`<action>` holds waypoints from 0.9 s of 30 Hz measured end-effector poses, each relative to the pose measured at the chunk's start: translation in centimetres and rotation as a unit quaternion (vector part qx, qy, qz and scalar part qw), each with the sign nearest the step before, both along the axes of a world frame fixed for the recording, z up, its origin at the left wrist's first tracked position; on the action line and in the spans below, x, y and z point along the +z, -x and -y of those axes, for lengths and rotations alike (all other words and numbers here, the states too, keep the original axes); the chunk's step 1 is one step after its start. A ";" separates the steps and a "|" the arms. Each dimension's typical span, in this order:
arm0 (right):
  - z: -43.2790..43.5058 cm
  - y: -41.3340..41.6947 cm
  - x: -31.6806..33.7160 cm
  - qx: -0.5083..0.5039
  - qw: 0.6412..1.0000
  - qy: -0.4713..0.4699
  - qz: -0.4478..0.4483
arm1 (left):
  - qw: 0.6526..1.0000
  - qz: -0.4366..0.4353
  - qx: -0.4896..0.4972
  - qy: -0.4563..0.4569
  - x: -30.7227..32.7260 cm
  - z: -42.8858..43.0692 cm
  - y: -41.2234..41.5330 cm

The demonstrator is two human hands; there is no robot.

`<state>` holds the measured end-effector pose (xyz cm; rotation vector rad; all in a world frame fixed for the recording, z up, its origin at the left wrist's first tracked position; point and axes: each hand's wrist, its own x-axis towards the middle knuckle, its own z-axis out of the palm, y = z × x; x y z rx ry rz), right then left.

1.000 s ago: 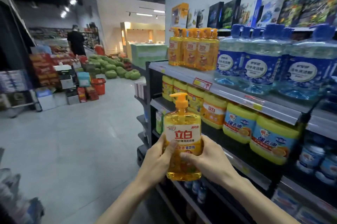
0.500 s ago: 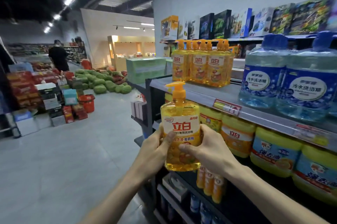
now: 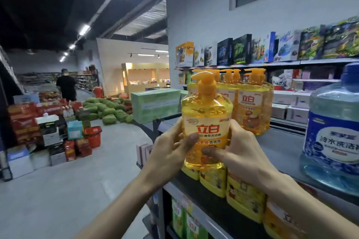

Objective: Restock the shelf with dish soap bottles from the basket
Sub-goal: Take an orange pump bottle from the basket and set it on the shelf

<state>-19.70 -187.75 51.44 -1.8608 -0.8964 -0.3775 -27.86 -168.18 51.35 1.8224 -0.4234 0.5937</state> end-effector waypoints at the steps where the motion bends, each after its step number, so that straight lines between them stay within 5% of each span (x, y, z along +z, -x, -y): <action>1: -0.1 -1.1 0.4 -0.007 1.000 -0.006 0.010 | 1.000 0.010 -0.005 -0.003 0.4 -0.2 -1.4; 11: -1.7 -8.9 2.2 -0.116 0.988 0.019 0.099 | 0.993 0.065 -0.100 -0.023 2.0 -3.2 -13.1; 27: -4.8 -14.2 1.3 -0.258 0.964 0.060 -0.013 | 0.972 -0.004 -0.229 -0.045 1.0 -6.9 -25.8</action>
